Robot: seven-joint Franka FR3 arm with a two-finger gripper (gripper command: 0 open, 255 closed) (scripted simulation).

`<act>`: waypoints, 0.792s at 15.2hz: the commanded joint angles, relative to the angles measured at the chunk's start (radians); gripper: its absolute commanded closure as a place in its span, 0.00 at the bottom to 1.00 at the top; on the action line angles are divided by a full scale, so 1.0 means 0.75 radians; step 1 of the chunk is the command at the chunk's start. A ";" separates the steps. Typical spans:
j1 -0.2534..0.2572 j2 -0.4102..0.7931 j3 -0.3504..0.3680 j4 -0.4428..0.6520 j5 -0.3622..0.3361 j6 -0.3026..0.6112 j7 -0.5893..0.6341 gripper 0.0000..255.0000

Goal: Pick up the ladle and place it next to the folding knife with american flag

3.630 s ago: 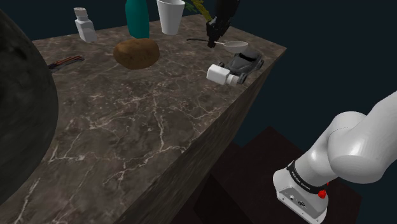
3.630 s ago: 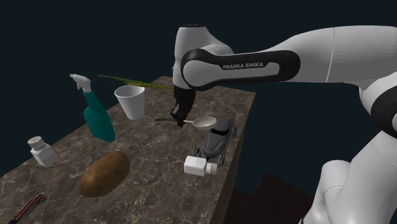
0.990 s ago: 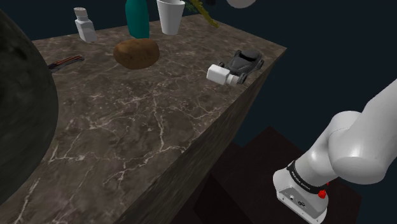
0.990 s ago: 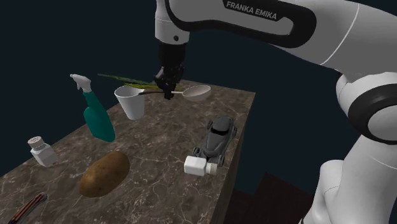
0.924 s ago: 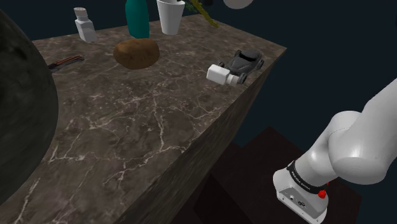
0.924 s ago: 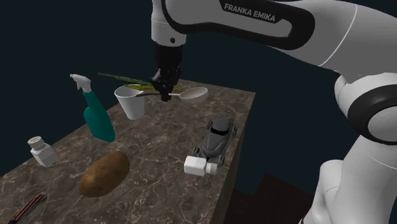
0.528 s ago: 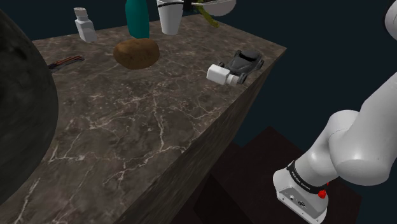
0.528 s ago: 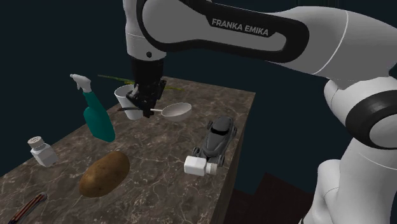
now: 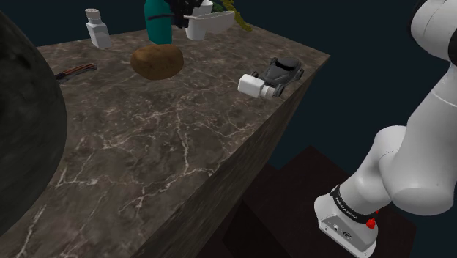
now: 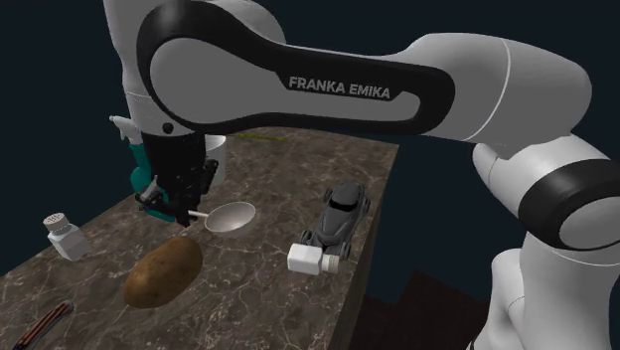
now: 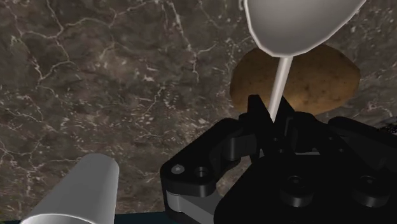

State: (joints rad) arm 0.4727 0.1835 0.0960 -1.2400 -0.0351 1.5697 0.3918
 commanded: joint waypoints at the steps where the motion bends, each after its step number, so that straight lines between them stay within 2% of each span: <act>1: 0.036 0.075 0.020 0.091 -0.019 -0.016 0.053 1.00; 6: 0.145 0.279 0.057 0.343 -0.074 -0.071 0.178 1.00; 10: 0.252 0.524 0.065 0.703 -0.124 -0.191 0.252 1.00; 12: 0.238 0.459 0.067 0.555 -0.114 -0.107 0.257 1.00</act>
State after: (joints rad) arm 0.6476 0.5352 0.1450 -0.8013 -0.1203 1.4731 0.5767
